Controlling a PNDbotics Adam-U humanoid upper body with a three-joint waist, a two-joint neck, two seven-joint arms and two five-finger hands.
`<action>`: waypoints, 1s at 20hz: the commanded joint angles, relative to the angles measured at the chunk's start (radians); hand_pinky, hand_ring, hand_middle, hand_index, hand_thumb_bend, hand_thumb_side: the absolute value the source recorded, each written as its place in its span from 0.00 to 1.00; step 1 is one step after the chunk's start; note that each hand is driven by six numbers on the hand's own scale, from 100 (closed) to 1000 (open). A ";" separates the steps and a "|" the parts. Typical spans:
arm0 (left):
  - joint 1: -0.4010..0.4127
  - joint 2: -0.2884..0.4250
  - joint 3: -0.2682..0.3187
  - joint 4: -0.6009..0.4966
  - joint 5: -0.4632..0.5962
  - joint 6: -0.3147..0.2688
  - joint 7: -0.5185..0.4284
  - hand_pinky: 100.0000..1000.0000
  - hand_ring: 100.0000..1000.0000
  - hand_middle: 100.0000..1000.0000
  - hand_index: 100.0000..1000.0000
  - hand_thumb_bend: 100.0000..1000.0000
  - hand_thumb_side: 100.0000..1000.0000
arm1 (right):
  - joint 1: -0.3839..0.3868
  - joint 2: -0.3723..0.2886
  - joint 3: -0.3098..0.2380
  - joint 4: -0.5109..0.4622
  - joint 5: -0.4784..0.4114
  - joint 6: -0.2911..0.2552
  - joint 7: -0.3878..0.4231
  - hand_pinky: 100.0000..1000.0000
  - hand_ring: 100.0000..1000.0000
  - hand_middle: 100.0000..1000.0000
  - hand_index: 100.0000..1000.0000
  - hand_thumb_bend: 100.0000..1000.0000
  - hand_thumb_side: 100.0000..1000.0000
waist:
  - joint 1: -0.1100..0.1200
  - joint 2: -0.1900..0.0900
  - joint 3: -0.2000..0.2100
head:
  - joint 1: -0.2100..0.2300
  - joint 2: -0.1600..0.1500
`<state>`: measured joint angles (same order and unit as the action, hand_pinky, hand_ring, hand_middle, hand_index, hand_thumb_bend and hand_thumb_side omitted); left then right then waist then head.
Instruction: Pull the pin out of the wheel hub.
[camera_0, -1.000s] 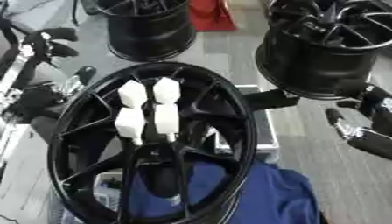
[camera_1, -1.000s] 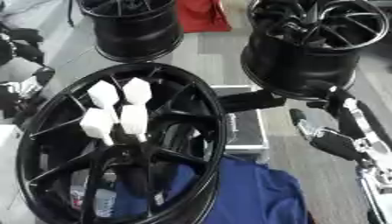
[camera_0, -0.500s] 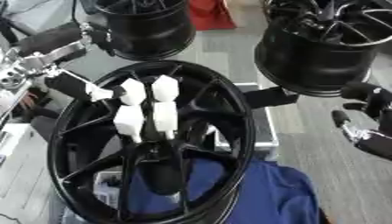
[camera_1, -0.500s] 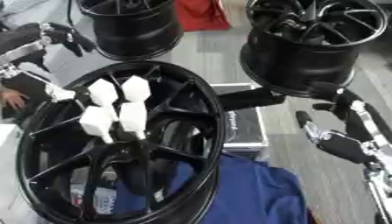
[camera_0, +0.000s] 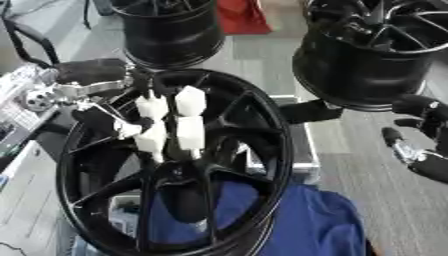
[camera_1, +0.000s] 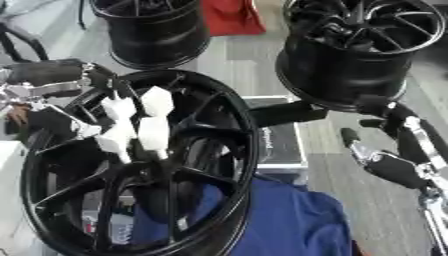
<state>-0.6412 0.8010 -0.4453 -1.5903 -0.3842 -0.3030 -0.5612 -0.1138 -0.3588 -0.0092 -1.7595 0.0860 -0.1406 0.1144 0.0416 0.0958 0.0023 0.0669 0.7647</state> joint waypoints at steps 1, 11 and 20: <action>-0.006 0.040 0.008 -0.011 0.025 0.002 -0.060 0.69 0.62 0.63 0.83 0.35 0.21 | -0.008 -0.023 -0.007 -0.009 0.000 -0.001 0.000 0.76 0.82 0.74 0.83 0.23 0.14 | -0.002 -0.009 0.005 | 0.001 0.005; -0.013 0.051 0.081 -0.075 0.147 0.078 -0.341 0.67 0.60 0.61 0.83 0.35 0.22 | -0.004 -0.023 -0.009 -0.006 0.001 -0.001 0.001 0.76 0.82 0.74 0.83 0.23 0.15 | -0.004 -0.012 0.010 | -0.007 0.002; -0.003 0.096 0.189 -0.175 0.172 0.121 -0.340 0.69 0.64 0.65 0.84 0.37 0.25 | -0.003 -0.024 -0.013 -0.002 0.004 0.000 -0.002 0.76 0.82 0.74 0.83 0.22 0.15 | -0.001 -0.012 0.019 | -0.008 -0.025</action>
<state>-0.6322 0.8545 -0.2884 -1.7400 -0.2204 -0.1848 -0.8985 -0.1103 -0.3588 -0.0127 -1.7530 0.0860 -0.1401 0.1135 0.0416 0.0938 0.0211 0.0586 0.7534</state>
